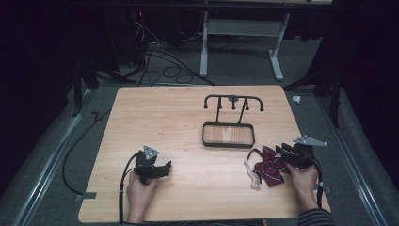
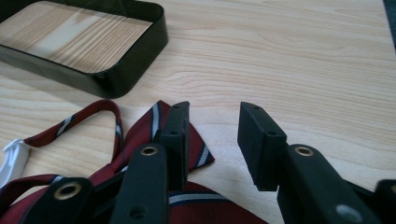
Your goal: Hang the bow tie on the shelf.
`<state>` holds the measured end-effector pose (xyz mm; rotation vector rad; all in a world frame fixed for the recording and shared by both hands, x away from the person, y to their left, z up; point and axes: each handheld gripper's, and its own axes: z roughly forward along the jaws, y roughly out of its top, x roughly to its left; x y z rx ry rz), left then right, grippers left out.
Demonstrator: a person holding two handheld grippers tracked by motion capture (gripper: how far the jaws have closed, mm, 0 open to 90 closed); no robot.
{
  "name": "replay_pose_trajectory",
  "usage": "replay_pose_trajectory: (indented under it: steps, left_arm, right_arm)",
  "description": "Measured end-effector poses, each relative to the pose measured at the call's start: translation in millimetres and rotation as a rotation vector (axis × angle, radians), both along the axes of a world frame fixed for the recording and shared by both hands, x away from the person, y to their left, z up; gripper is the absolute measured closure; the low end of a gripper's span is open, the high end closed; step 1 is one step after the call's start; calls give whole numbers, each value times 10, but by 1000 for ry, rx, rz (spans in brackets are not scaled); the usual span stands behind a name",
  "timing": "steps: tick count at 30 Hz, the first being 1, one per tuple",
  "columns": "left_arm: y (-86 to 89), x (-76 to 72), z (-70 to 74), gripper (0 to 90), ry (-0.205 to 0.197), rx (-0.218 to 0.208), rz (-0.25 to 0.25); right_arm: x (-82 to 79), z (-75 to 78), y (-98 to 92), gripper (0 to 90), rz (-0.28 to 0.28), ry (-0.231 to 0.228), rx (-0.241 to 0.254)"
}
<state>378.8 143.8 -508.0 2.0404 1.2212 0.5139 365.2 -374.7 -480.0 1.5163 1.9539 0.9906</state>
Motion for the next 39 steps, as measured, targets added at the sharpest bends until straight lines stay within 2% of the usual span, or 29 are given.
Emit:
replay_pose_trajectory:
  steps: [7, 20, 34, 39]
  left_arm:
    - [0, 0, 0, 175, 0, 0, 0]
    - [0, 0, 0, 175, 0, 0, 0]
    - [0, 0, 0, 175, 0, 0, 0]
    - [0, 0, 0, 175, 0, 0, 0]
  right_arm:
    - [-36, 36, 56, 691, 45, -9, 21]
    - [-37, 110, 207, 702, 105, -16, 18]
    - [22, 123, 385, 725, 165, -6, 8]
    - [59, 91, 438, 725, 175, 16, 7]
